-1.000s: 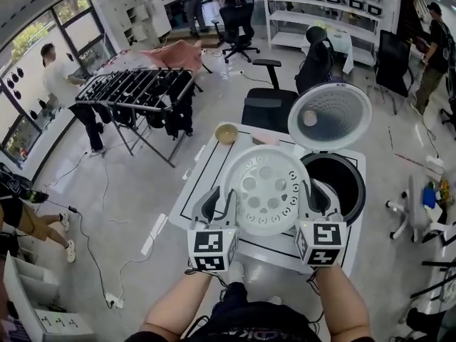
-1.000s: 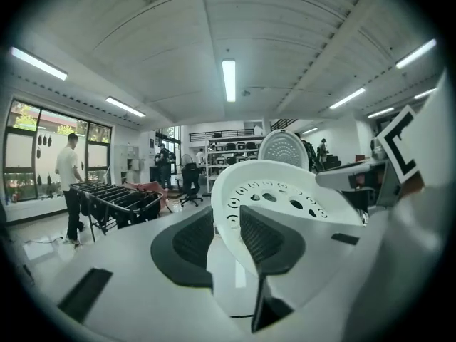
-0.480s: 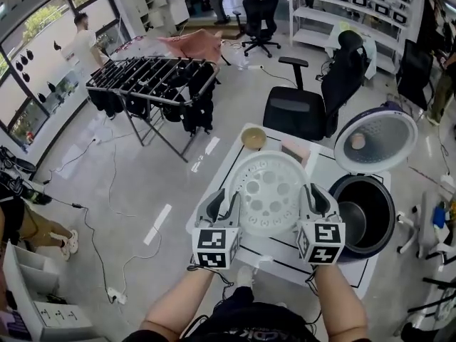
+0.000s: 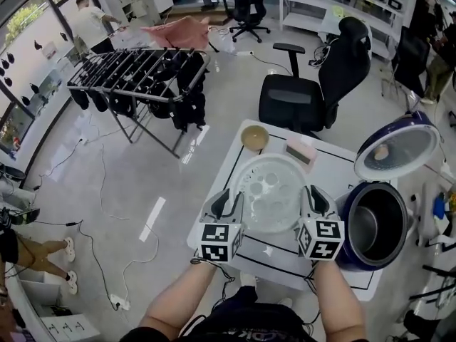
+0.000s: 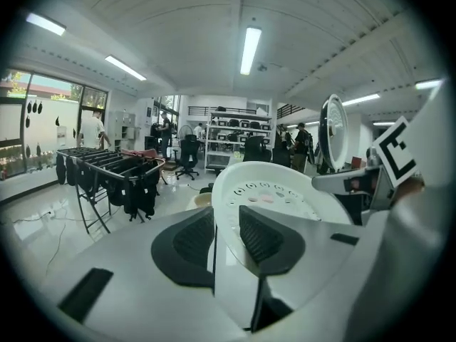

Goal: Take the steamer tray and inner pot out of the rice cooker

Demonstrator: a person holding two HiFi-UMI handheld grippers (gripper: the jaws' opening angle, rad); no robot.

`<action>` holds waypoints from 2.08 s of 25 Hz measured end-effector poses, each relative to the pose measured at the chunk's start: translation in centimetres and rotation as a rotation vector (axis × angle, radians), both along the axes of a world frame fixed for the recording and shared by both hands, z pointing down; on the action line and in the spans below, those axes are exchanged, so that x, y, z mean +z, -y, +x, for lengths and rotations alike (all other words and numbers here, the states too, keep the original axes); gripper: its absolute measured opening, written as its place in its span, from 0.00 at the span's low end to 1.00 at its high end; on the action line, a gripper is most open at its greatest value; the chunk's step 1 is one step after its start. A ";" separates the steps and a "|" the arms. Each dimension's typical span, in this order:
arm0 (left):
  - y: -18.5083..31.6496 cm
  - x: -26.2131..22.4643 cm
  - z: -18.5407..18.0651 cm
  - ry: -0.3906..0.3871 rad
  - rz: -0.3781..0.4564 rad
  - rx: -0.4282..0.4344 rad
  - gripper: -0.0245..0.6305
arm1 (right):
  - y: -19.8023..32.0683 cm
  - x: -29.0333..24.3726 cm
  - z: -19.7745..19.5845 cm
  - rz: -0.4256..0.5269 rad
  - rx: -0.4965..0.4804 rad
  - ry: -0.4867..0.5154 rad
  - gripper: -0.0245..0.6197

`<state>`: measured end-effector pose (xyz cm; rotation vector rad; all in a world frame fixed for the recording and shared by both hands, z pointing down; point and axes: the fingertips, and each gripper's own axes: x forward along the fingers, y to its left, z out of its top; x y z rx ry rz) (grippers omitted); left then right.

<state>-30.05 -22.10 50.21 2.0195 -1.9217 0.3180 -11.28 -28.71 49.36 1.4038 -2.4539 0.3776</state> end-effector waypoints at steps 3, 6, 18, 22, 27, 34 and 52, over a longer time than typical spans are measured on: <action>1.5 1.8 -0.9 -0.014 -0.016 0.025 0.21 | 1.1 1.9 -0.8 -0.026 0.020 -0.010 0.13; 2.8 3.8 -1.9 -0.026 -0.035 0.042 0.21 | 2.2 3.6 -1.7 -0.050 0.032 -0.015 0.13; 7.1 11.3 -5.0 -0.037 -0.142 0.056 0.19 | 6.4 11.5 -4.7 -0.175 0.037 -0.060 0.11; 8.0 13.2 -5.7 -0.041 -0.173 0.049 0.19 | 7.4 13.8 -5.4 -0.206 0.038 -0.080 0.11; 9.2 15.1 -5.7 -0.037 -0.181 0.080 0.19 | 8.3 16.0 -5.6 -0.240 0.053 -0.080 0.11; 10.3 16.6 -6.3 -0.049 -0.207 0.065 0.19 | 9.1 17.7 -5.9 -0.276 0.066 -0.073 0.11; 10.9 16.4 -6.8 -0.016 -0.198 0.060 0.23 | 10.0 16.5 -5.9 -0.202 0.063 -0.041 0.13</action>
